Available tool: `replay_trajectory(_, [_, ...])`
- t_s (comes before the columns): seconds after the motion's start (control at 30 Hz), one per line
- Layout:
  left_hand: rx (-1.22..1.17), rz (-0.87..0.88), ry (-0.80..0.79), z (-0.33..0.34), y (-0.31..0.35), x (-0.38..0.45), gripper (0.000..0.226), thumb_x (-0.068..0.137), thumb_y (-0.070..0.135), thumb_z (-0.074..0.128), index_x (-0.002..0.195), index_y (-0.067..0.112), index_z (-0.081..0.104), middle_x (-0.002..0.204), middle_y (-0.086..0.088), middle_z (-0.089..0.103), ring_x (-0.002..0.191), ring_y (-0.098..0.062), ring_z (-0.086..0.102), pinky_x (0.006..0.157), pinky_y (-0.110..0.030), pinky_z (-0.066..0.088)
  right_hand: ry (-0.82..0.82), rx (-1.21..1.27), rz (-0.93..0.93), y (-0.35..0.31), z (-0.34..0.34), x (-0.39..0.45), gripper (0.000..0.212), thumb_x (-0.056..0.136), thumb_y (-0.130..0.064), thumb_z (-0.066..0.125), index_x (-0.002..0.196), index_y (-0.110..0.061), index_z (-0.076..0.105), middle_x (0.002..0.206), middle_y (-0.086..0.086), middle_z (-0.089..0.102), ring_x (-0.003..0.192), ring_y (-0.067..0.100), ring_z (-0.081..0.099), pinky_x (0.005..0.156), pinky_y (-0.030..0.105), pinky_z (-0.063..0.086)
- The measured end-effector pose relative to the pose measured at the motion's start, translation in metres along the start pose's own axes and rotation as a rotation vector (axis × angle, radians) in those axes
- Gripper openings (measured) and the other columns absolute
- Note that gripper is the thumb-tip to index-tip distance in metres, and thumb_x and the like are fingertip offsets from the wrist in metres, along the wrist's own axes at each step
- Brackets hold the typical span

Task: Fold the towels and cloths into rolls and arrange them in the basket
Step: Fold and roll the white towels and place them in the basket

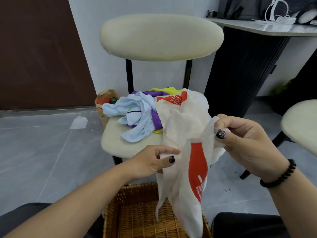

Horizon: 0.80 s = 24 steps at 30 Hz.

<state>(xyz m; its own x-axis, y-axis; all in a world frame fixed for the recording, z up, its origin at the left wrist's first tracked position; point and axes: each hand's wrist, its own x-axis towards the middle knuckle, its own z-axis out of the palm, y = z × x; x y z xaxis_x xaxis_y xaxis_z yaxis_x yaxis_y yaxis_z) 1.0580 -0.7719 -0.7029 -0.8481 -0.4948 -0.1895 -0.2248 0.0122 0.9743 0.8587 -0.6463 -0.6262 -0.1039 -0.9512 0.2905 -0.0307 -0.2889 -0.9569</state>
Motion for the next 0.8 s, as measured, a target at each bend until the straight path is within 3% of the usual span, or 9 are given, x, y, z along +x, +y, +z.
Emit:
replay_trajectory(0.1, [-0.066, 0.046, 0.018, 0.004, 0.001, 0.001, 0.070, 0.046, 0.075, 0.079, 0.107, 0.041, 0.072, 0.126, -0.015, 0.063, 0.111, -0.037, 0.056, 0.100, -0.057, 0.045, 0.003, 0.002, 0.032, -0.001, -0.001, -0.002, 0.035, 0.065, -0.043, 0.083, 0.077, -0.012, 0.070, 0.079, 0.005, 0.059, 0.076, 0.021, 0.058, 0.069, 0.027, 0.052])
replay_trajectory(0.23, [-0.099, 0.102, 0.011, 0.007, -0.002, 0.004, 0.070, 0.049, 0.064, 0.084, 0.108, 0.027, 0.073, 0.120, -0.001, 0.069, 0.117, -0.018, 0.061, 0.105, -0.043, 0.045, -0.021, 0.041, 0.047, -0.002, 0.000, -0.003, 0.033, 0.066, -0.041, 0.083, 0.076, -0.012, 0.070, 0.079, 0.008, 0.058, 0.075, 0.024, 0.058, 0.069, 0.029, 0.053])
replay_trajectory(0.33, [-0.124, 0.095, -0.061, 0.009, 0.000, 0.002, 0.056, 0.057, 0.049, 0.085, 0.107, 0.025, 0.074, 0.117, -0.003, 0.070, 0.113, -0.020, 0.064, 0.096, -0.035, 0.051, -0.060, 0.062, 0.062, -0.003, 0.002, -0.004, 0.031, 0.067, -0.038, 0.083, 0.076, -0.012, 0.070, 0.080, 0.011, 0.057, 0.076, 0.027, 0.056, 0.070, 0.030, 0.053])
replay_trajectory(0.43, [-0.146, 0.077, -0.065, 0.010, 0.003, -0.002, 0.056, 0.065, 0.031, 0.082, 0.112, 0.003, 0.069, 0.116, -0.016, 0.069, 0.111, -0.031, 0.064, 0.095, -0.042, 0.052, -0.034, 0.006, 0.091, -0.004, -0.001, -0.005, 0.035, 0.066, -0.041, 0.084, 0.077, -0.010, 0.070, 0.080, 0.011, 0.058, 0.076, 0.026, 0.057, 0.071, 0.029, 0.053])
replay_trajectory(0.53, [-0.134, 0.090, 0.033, 0.012, 0.014, -0.007, 0.041, 0.066, 0.017, 0.080, 0.100, -0.003, 0.070, 0.104, -0.015, 0.073, 0.100, -0.026, 0.069, 0.089, -0.037, 0.056, 0.063, -0.086, 0.128, -0.010, -0.005, -0.006, 0.042, 0.061, -0.045, 0.084, 0.077, -0.009, 0.071, 0.079, 0.007, 0.066, 0.076, 0.021, 0.064, 0.069, 0.026, 0.055])
replay_trajectory(0.67, [-0.093, 0.202, 0.277, 0.006, 0.029, -0.012, 0.016, 0.064, 0.009, 0.081, 0.076, 0.008, 0.070, 0.078, 0.001, 0.074, 0.076, -0.008, 0.068, 0.068, -0.020, 0.055, 0.216, -0.435, 0.244, -0.013, -0.016, -0.008, 0.037, 0.058, -0.049, 0.083, 0.074, -0.018, 0.074, 0.080, 0.006, 0.072, 0.080, 0.028, 0.067, 0.076, 0.031, 0.057])
replay_trajectory(0.73, [-0.121, 0.246, 0.356, -0.001, 0.033, -0.014, 0.015, 0.060, 0.013, 0.082, 0.068, 0.014, 0.071, 0.076, 0.000, 0.074, 0.072, -0.010, 0.070, 0.062, -0.020, 0.054, 0.193, -0.608, 0.381, -0.012, -0.020, -0.009, 0.024, 0.062, -0.046, 0.078, 0.071, -0.024, 0.075, 0.081, 0.012, 0.071, 0.082, 0.039, 0.062, 0.080, 0.043, 0.055])
replay_trajectory(0.8, [-0.070, 0.281, 0.388, -0.003, 0.036, -0.016, 0.016, 0.055, 0.021, 0.083, 0.059, 0.020, 0.068, 0.067, 0.003, 0.071, 0.065, -0.009, 0.067, 0.057, -0.019, 0.052, 0.163, -0.732, 0.470, -0.009, -0.019, -0.010, 0.014, 0.069, -0.040, 0.075, 0.067, -0.026, 0.074, 0.076, 0.015, 0.067, 0.068, 0.036, 0.055, 0.069, 0.038, 0.055])
